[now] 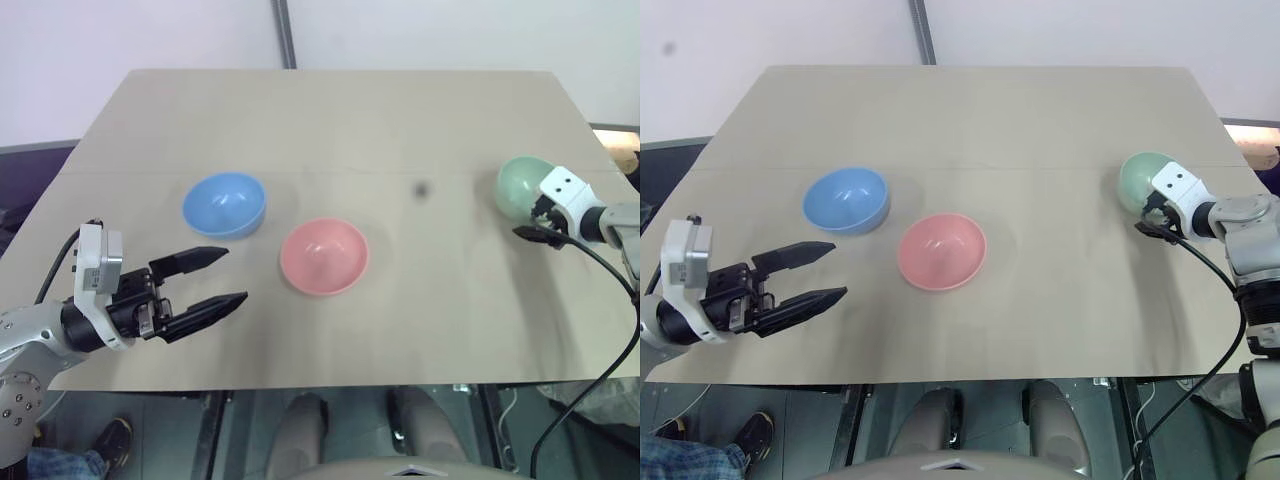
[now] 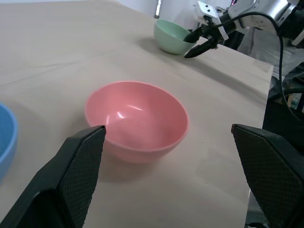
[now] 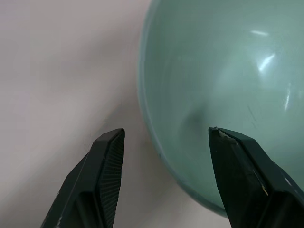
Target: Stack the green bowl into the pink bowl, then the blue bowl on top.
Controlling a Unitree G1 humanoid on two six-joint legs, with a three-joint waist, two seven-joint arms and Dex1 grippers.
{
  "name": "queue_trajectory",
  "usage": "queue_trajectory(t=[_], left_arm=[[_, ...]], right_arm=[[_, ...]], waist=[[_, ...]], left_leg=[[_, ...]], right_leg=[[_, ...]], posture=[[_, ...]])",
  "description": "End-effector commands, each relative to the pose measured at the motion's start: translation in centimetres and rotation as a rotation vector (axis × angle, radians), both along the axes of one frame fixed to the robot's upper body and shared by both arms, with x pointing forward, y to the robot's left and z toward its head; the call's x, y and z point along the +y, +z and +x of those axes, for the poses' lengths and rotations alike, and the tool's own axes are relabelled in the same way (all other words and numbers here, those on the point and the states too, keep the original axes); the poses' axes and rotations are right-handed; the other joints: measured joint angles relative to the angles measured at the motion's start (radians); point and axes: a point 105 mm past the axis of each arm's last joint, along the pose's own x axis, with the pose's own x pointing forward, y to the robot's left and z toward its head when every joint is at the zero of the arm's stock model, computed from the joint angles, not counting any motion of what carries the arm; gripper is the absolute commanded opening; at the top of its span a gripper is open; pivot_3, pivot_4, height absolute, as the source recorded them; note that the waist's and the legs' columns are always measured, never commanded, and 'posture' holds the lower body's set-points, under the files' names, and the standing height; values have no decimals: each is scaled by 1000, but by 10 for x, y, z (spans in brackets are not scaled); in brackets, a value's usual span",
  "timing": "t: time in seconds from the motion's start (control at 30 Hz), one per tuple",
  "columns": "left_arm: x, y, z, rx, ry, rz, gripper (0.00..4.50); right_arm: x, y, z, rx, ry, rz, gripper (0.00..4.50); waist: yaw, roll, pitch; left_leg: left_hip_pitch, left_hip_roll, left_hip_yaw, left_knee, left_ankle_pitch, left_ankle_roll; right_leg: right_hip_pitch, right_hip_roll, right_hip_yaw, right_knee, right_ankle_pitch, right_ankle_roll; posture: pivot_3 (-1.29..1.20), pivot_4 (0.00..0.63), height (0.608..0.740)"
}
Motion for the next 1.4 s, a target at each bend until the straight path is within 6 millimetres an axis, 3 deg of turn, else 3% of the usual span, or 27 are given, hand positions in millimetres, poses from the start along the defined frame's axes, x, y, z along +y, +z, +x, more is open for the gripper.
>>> queue_trajectory(t=[0.03,0.07,0.17,0.2,0.33,0.43,0.67,0.8,0.9,1.07,1.23,1.27,1.4], left_arm=[[-5,6,-3,-29,-25,14,4500],[-5,7,-3,-30,-24,15,4500],[-4,7,-3,-31,-23,13,4500],[-4,8,-3,-29,-24,11,4500],[-5,7,-5,-27,-26,12,4500],[-6,7,-5,-27,-27,14,4500],[-7,5,-1,-26,-33,23,4500],[-8,6,3,-24,-47,27,4500],[-8,6,7,-24,-62,33,4500],[-8,8,13,-29,-73,39,4500],[-7,9,14,-33,-72,43,4500],[-6,8,13,-33,-69,43,4500],[-5,9,11,-37,-55,34,4500]], right_arm=[[3,23,7,-94,22,-30,2203],[5,24,7,-95,33,-32,1864],[9,24,6,-90,58,-25,308],[10,23,6,-87,63,-23,28],[15,20,5,-80,93,-13,28],[35,19,-6,-53,242,-28,28],[147,55,-51,-161,741,-16,28],[202,58,-87,-251,1047,-97,28],[237,61,-104,-299,1185,-79,28],[263,48,-116,-334,1358,-187,28],[281,42,-108,-392,1392,-252,28],[283,41,-106,-404,1390,-264,846],[290,49,-97,-448,1355,-243,2625]], waist=[[0,0,0],[0,0,0],[0,0,0],[0,0,0],[0,0,0],[0,0,0],[-2,2,1],[3,2,1],[5,2,1],[5,1,1],[1,1,1],[0,1,1],[1,1,1]], left_leg=[[0,0,0,0,0,0],[0,0,0,0,0,0],[0,0,0,0,0,0],[0,0,0,0,0,0],[0,0,0,0,0,0],[0,0,0,0,0,0],[0,0,-1,0,0,0],[0,1,-2,0,0,0],[0,0,-3,1,0,0],[0,0,-3,1,0,0],[0,0,-4,1,0,0],[0,0,-3,1,0,0],[0,0,-4,1,0,0]], right_leg=[[0,0,0,0,0,0],[0,0,0,0,0,0],[0,0,0,0,0,0],[0,0,0,0,0,0],[0,0,0,0,0,0],[0,0,0,0,0,0],[0,0,0,1,0,0],[0,1,-2,1,0,0],[1,0,-2,0,0,0],[1,0,-3,0,0,0],[1,0,-3,1,0,0],[1,0,-3,1,0,0],[1,0,-3,1,0,0]], posture=[[0,150,740],[0,150,740],[0,150,740],[0,150,740],[0,150,740],[0,150,740],[0,150,740],[0,150,740],[0,150,740],[0,150,740],[0,150,740],[0,150,740],[0,150,740]])
